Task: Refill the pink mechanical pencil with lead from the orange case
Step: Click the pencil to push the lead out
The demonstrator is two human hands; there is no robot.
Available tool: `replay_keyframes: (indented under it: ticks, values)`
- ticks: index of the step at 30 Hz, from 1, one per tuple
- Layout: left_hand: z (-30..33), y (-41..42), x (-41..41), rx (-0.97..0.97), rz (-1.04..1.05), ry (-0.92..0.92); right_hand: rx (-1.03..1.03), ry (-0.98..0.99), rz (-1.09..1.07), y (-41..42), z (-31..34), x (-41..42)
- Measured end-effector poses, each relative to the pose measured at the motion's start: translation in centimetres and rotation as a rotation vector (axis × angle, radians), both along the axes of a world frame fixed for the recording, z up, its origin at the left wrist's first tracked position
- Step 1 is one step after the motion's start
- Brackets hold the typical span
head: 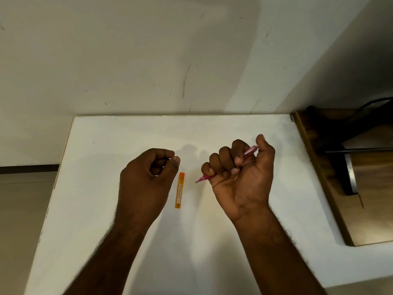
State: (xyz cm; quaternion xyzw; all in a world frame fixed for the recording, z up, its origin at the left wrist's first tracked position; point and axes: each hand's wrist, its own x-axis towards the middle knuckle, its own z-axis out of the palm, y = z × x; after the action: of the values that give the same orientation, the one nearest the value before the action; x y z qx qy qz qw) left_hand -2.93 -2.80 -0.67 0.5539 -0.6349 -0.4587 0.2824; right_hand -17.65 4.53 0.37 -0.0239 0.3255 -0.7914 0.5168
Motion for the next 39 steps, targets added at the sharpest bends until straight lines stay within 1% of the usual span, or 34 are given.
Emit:
replay_keyframes:
  ticks: [11,22,36,39]
  values:
    - [0.01,0.01,0.08,-0.001,-0.011,0.01,0.014,-0.02,-0.008,-0.05,0.1,-0.03]
    - [-0.03,-0.01,0.0,-0.024,-0.04,-0.032,0.002,-0.024,0.005,-0.05,0.06,-0.01]
    - [-0.26,0.02,0.08,-0.043,-0.064,-0.04,0.021,-0.066,-0.002,-0.07,0.08,-0.13]
    - [-0.37,-0.05,0.13,-0.041,-0.102,-0.042,0.032,-0.057,-0.007,-0.16,0.02,-0.07]
